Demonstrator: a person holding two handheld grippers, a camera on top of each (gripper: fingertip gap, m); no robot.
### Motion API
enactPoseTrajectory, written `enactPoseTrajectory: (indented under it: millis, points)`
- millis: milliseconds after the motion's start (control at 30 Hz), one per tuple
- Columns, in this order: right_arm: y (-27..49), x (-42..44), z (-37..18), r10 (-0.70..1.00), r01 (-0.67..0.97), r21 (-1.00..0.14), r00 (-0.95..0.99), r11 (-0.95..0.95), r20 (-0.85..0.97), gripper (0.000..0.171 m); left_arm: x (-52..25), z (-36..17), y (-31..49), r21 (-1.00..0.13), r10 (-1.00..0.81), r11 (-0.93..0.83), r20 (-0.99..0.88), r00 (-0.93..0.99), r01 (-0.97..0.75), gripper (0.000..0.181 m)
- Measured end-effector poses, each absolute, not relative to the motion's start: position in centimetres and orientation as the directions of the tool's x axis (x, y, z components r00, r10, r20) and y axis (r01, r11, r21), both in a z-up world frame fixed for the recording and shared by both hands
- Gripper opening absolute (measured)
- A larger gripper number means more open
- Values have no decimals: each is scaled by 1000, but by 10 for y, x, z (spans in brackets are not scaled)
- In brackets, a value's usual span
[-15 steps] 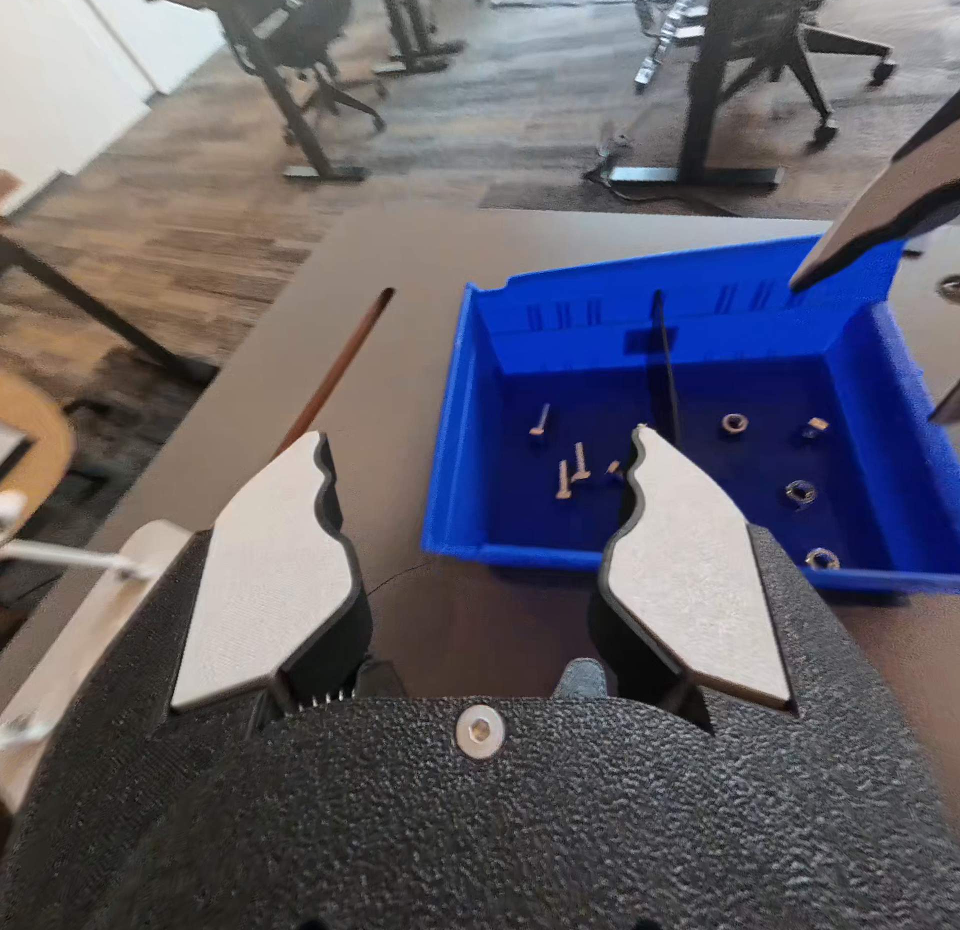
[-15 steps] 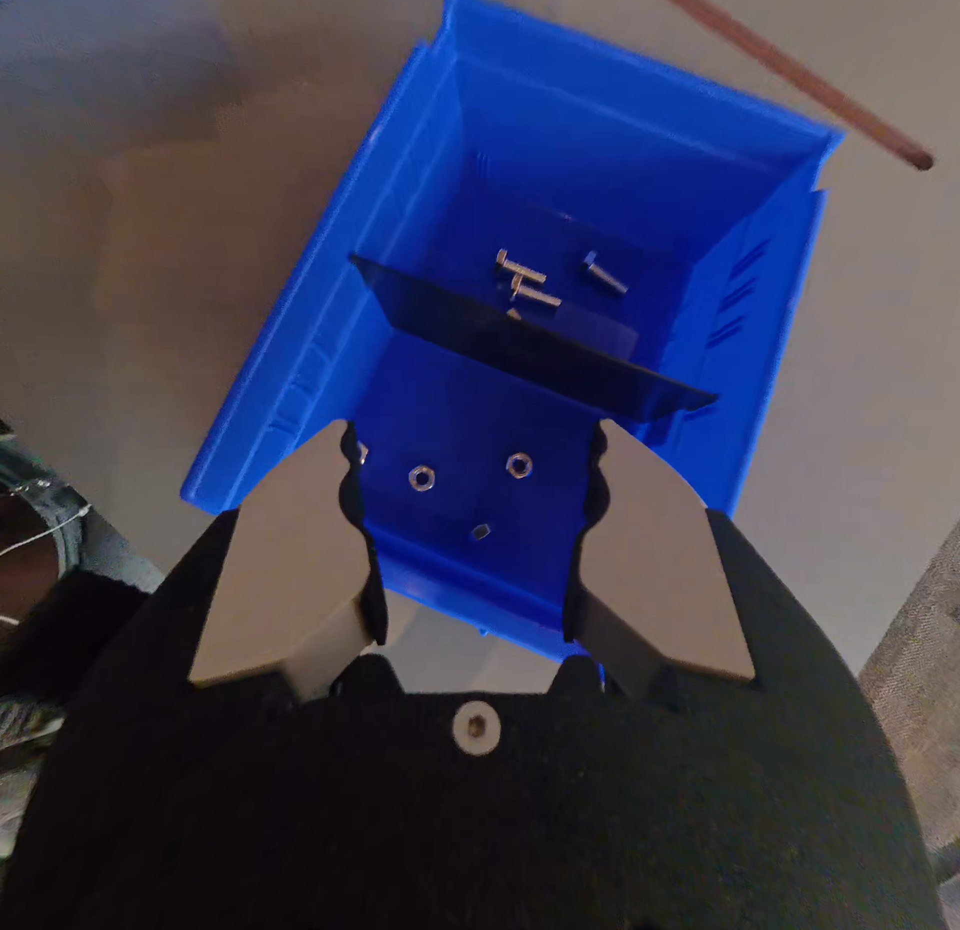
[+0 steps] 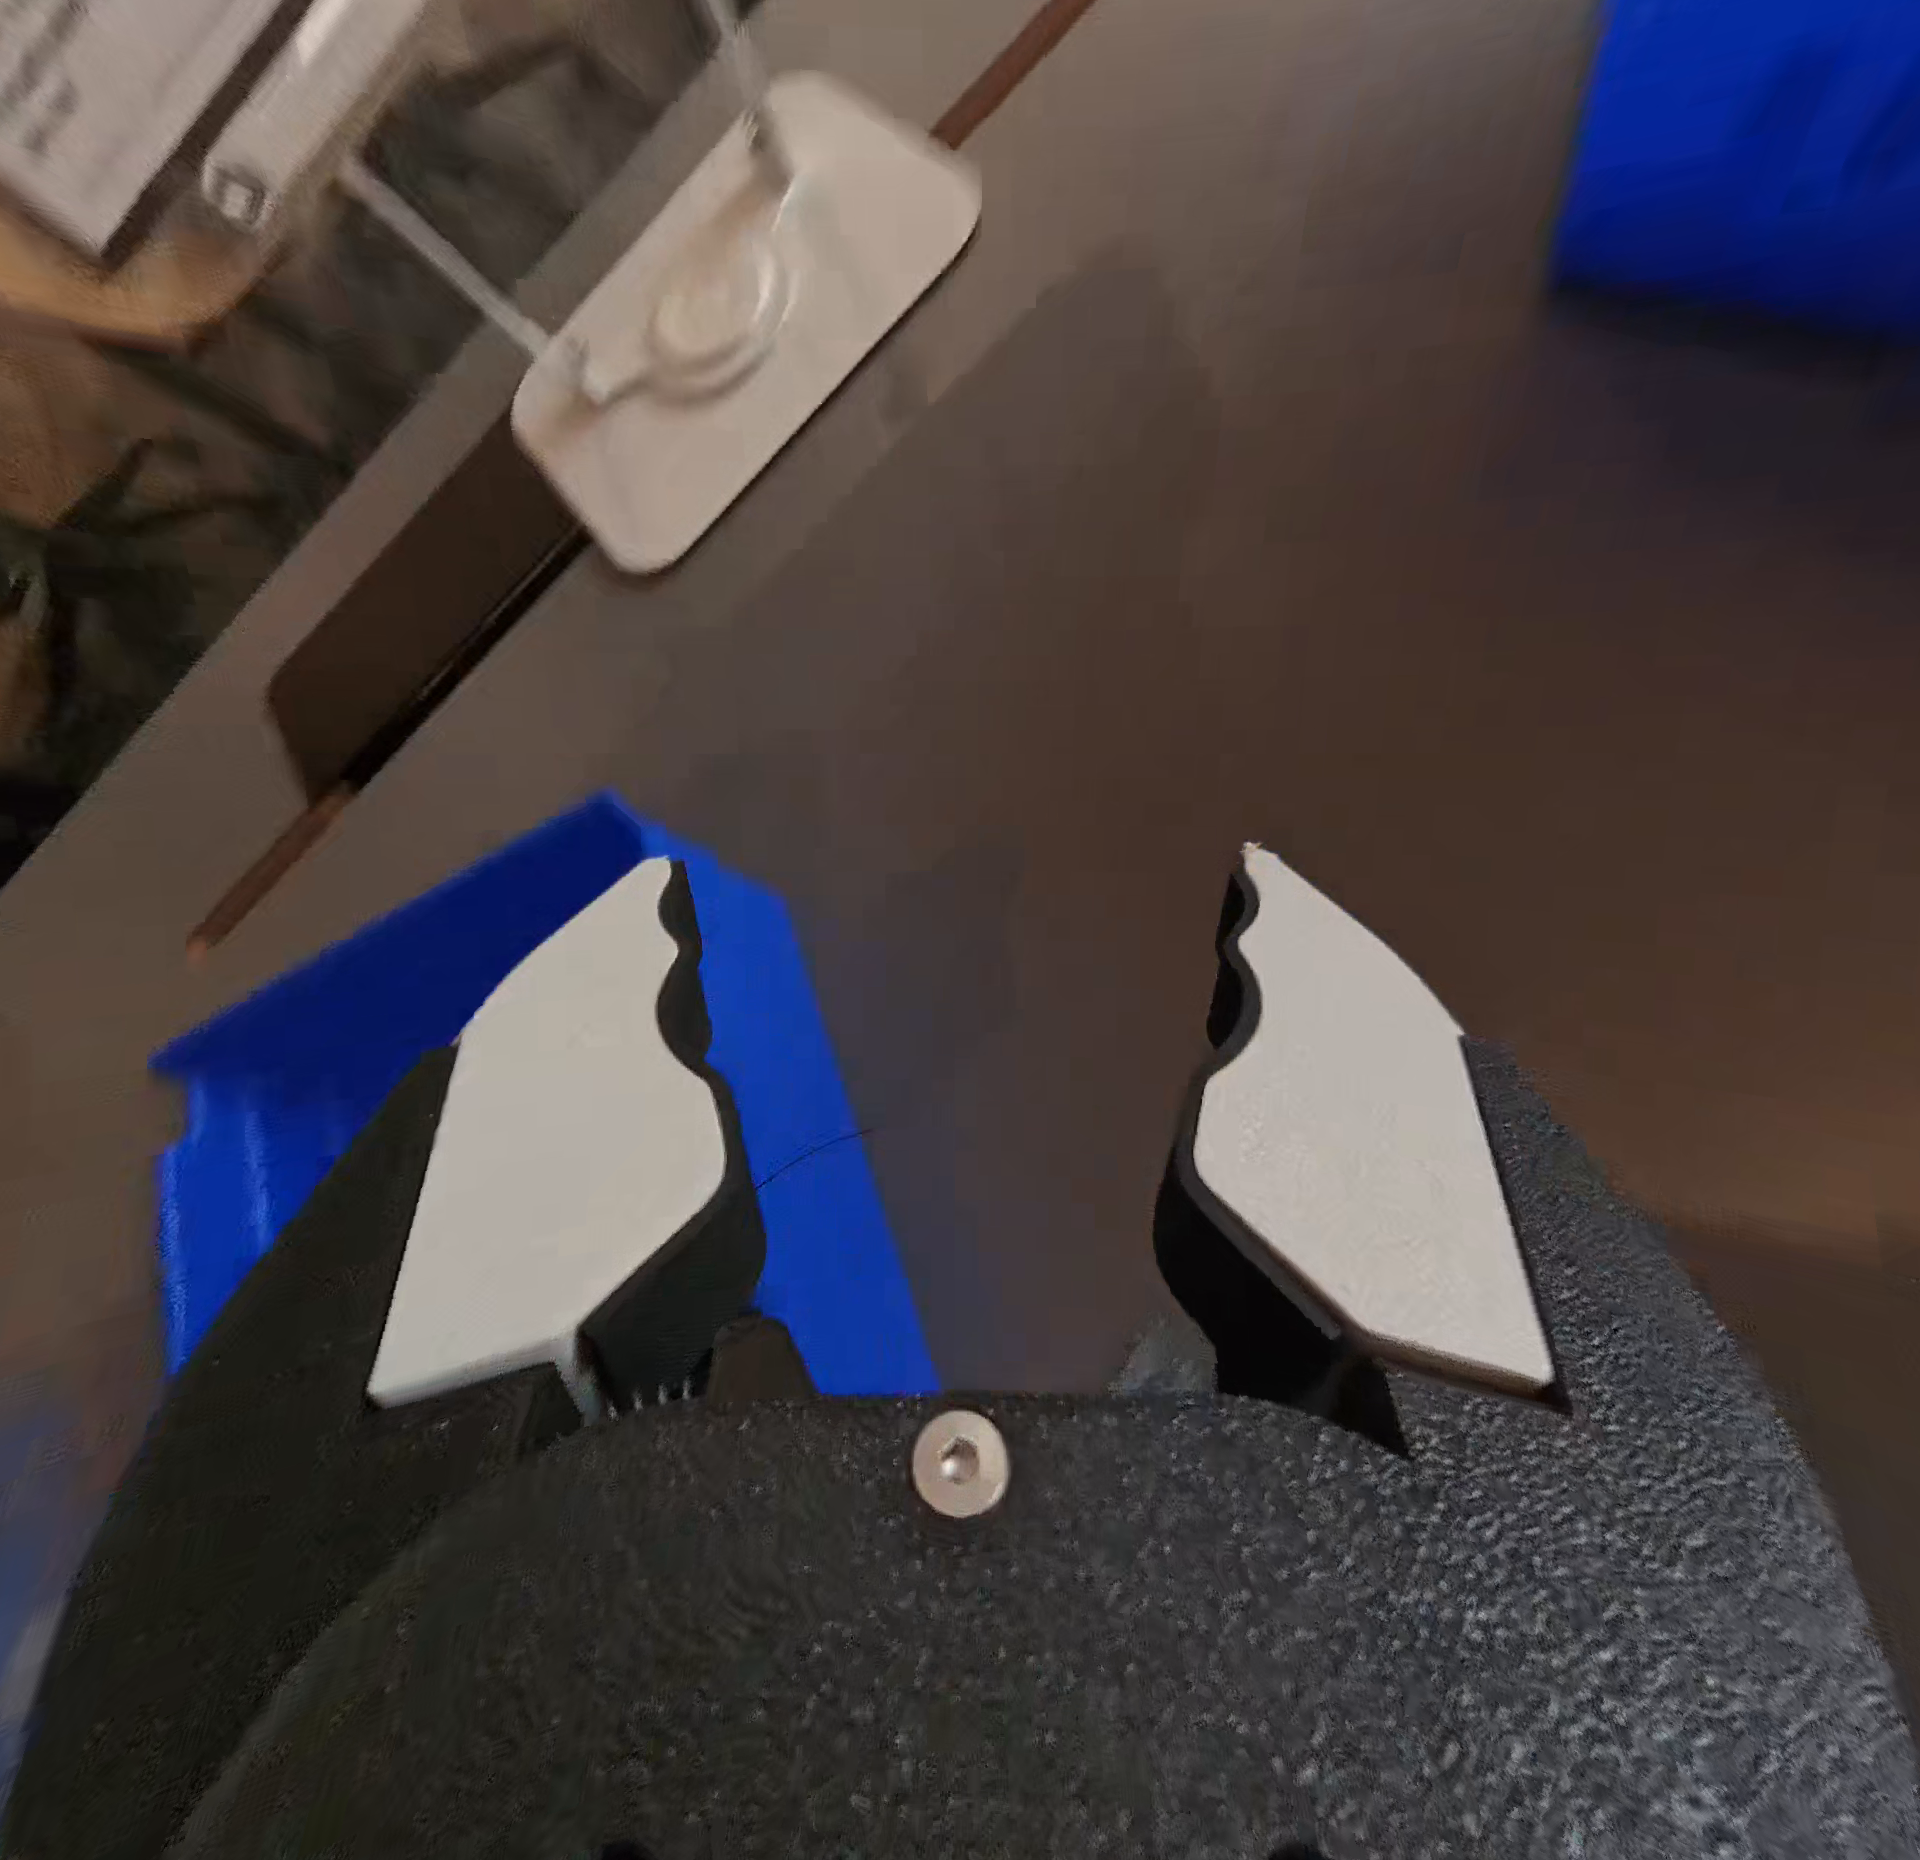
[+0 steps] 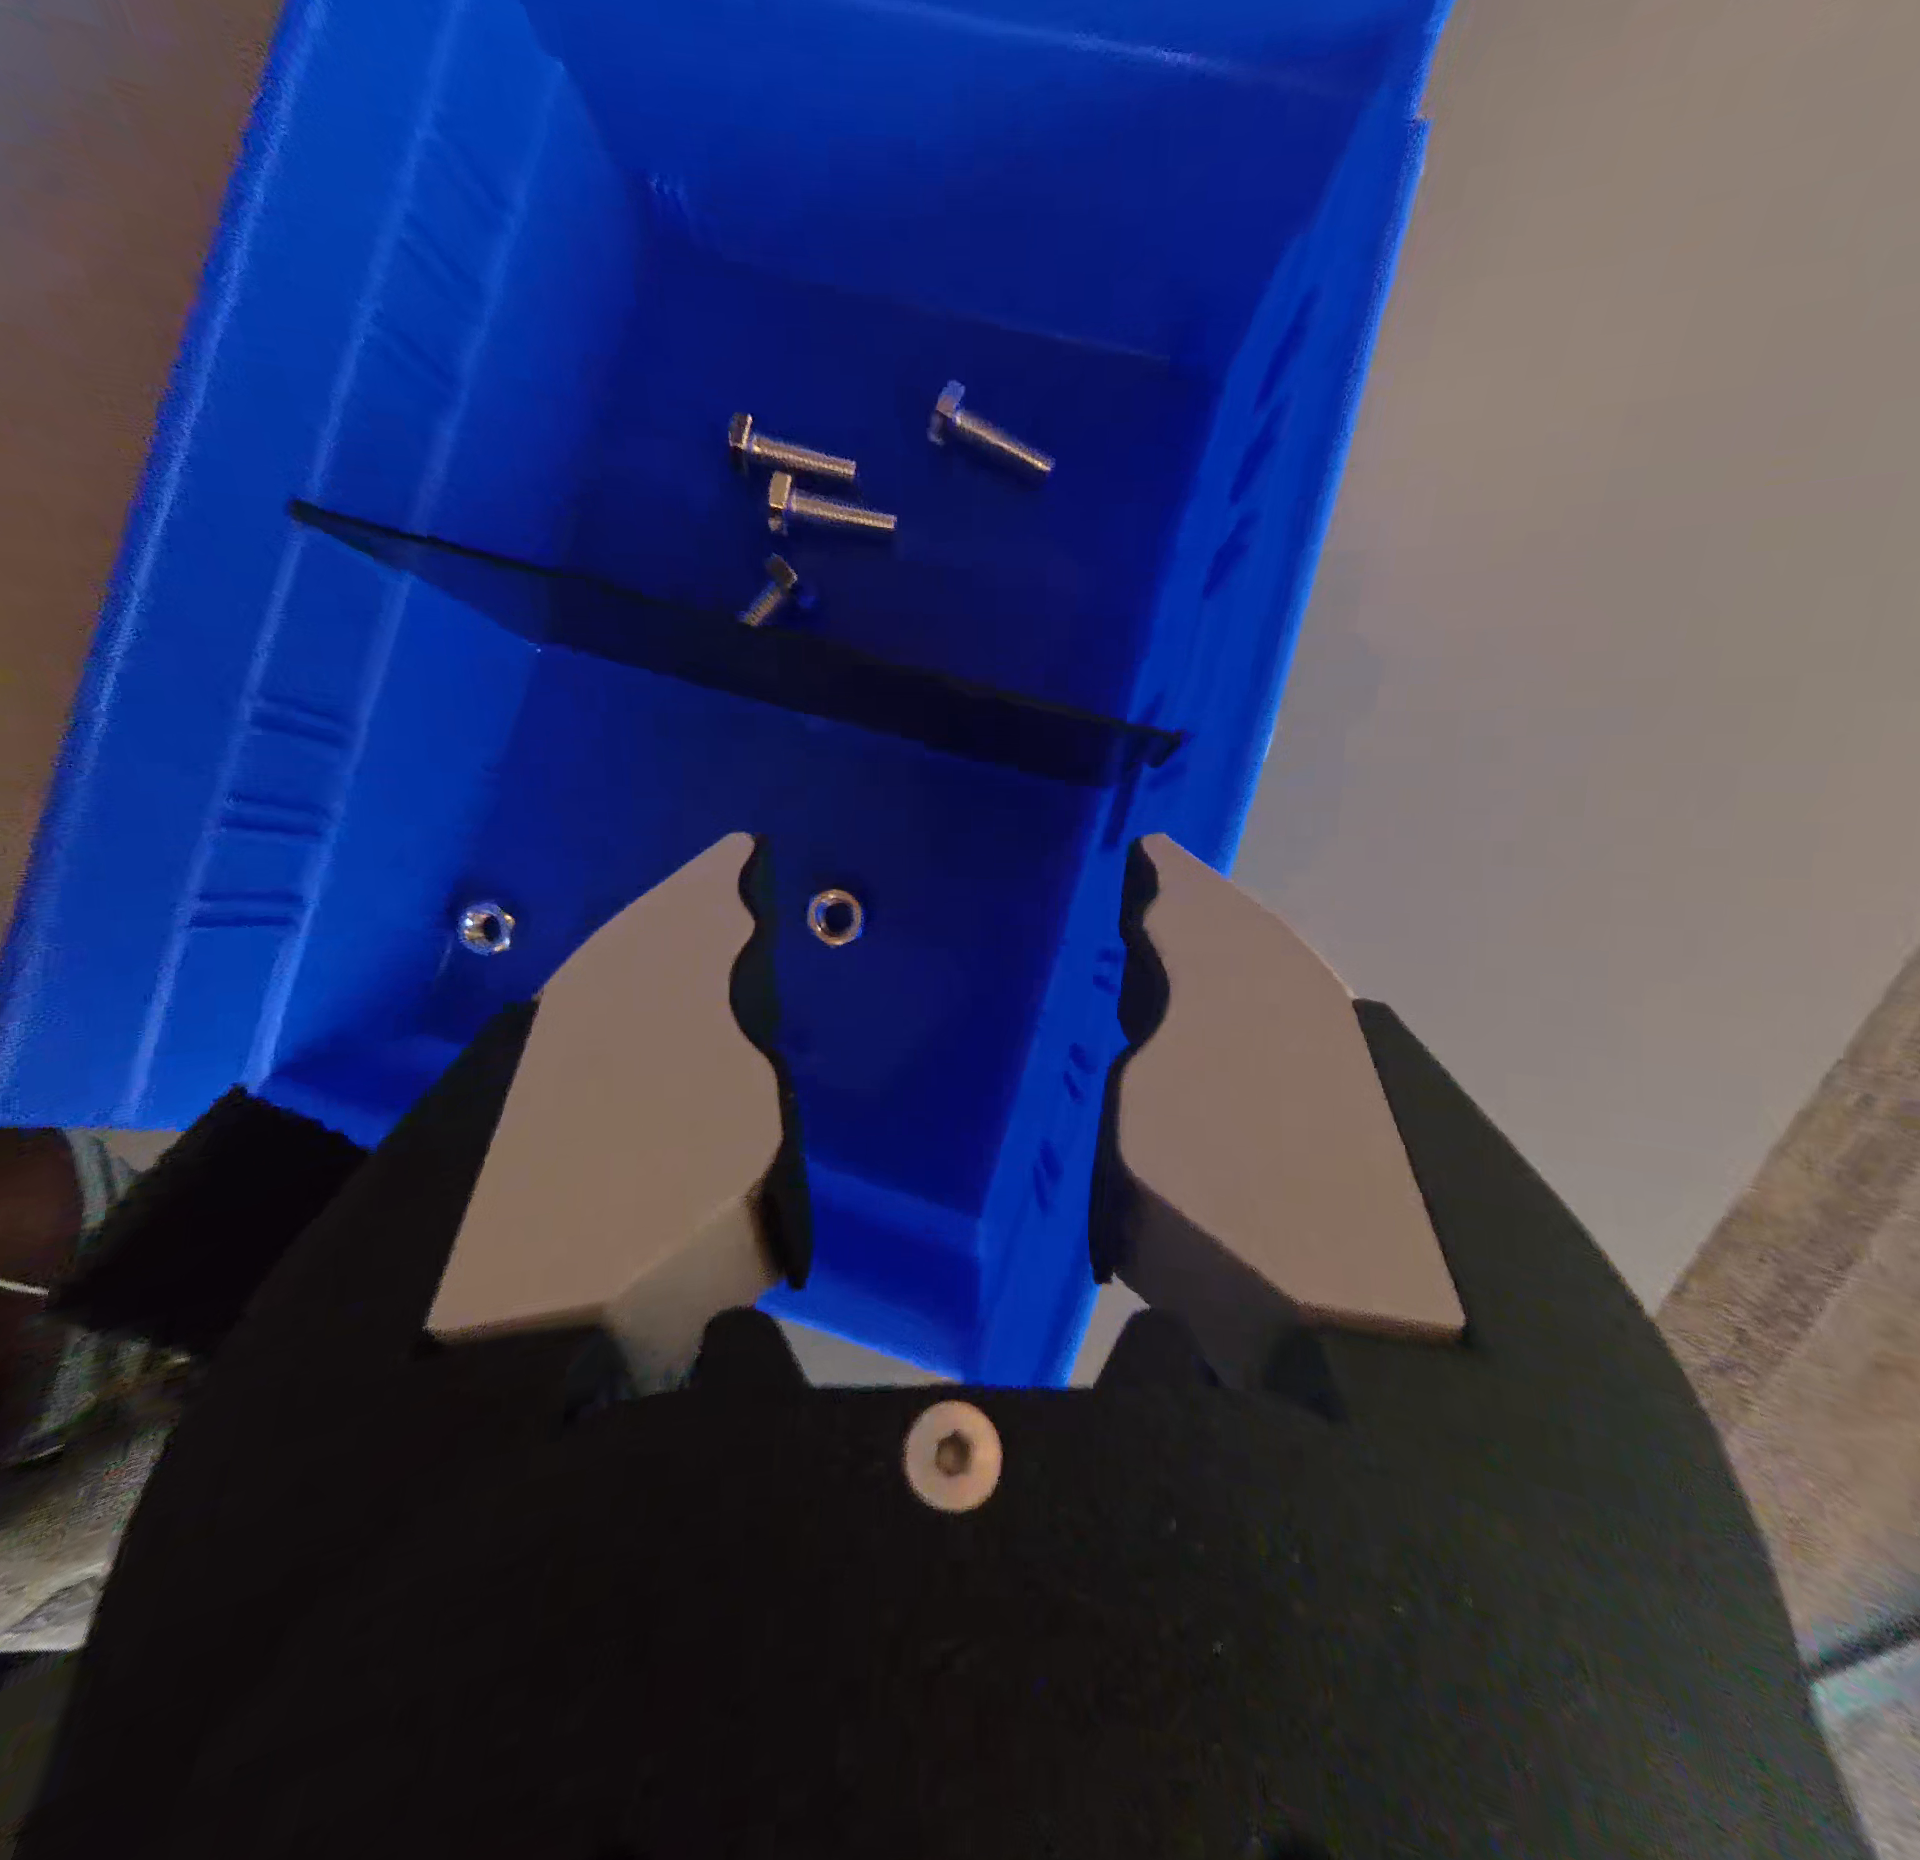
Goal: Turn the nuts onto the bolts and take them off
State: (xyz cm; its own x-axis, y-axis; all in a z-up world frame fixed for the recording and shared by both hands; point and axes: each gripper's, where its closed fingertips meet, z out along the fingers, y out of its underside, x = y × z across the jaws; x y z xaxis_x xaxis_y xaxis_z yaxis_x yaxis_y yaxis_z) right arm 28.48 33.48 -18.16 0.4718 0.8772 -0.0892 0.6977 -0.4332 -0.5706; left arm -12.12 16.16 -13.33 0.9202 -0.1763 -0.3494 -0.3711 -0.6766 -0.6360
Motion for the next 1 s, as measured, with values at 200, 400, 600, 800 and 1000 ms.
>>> enactPoseTrajectory:
  millis: [200, 400, 600, 800, 1000]
  points:
    - [343, 282, -163, 878, 686, -607, 478, -401, -41, 70, -179, -141, 120, -576, -22, -769, -411, 912, -278, 94]
    - [356, 304, -175, 841, 757, -468, 539, -456, 51, 69, -212, -171, 106, -434, 4, -879, -423, 906, -198, 70]
    - [366, 314, -197, 816, 765, -400, 574, -505, 67, 10, -225, -206, 110, -380, -11, -907, -406, 914, -179, 21]
    - [367, 313, -196, 767, 704, -411, 641, -579, 17, 6, -223, -210, 115, -407, 75, -911, -310, 948, -61, 6]
    - [361, 312, -196, 653, 576, -435, 757, -692, -38, 4, -224, -210, 118, -456, 201, -885, -197, 960, 91, 3]
